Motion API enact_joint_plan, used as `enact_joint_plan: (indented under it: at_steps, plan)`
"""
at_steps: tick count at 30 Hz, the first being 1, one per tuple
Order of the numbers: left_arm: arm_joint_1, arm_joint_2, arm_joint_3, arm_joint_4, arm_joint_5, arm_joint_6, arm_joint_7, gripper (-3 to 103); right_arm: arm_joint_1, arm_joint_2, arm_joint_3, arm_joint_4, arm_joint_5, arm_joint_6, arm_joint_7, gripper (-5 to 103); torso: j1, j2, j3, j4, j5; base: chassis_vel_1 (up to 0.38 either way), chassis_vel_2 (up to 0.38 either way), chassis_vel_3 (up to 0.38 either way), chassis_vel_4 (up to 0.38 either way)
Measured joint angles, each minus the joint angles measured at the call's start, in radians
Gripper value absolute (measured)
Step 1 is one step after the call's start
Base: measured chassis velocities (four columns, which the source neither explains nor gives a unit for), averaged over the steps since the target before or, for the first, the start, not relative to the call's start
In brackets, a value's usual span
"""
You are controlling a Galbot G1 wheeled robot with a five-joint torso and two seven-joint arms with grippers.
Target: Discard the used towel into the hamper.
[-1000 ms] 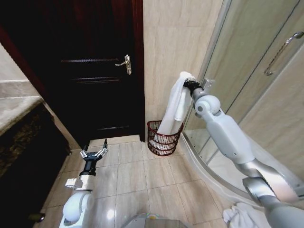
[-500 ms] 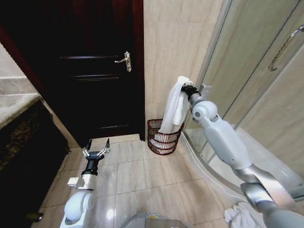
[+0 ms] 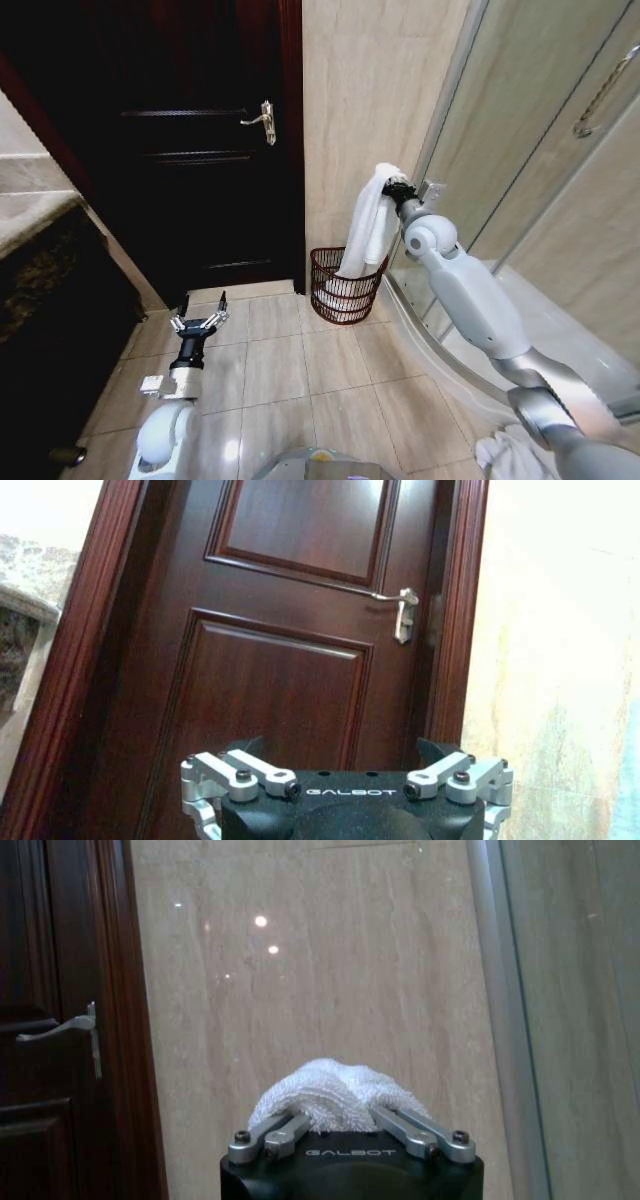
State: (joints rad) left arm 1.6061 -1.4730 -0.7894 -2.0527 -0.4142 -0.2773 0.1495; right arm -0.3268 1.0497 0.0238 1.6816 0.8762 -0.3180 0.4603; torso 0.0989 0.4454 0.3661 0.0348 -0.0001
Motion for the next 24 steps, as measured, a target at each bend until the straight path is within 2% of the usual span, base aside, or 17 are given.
enact_joint_plan:
  at_steps: [12,24]
  plan:
    - [0.028,0.001,-0.014,-0.018,-0.003,-0.022,0.022,100,-0.034,0.001,0.007,0.006,0.000,0.014,-0.007,8,0.001,0.003,0.001,0.0000,0.0001,-0.009,0.009,0.006,-0.010]
    - [0.030,-0.005,-0.017,-0.016,-0.001,-0.032,0.030,100,-0.048,0.021,0.000,0.013,-0.003,0.013,0.001,8,0.003,0.007,0.004,0.0001,0.0001,-0.095,0.100,0.101,-0.103]
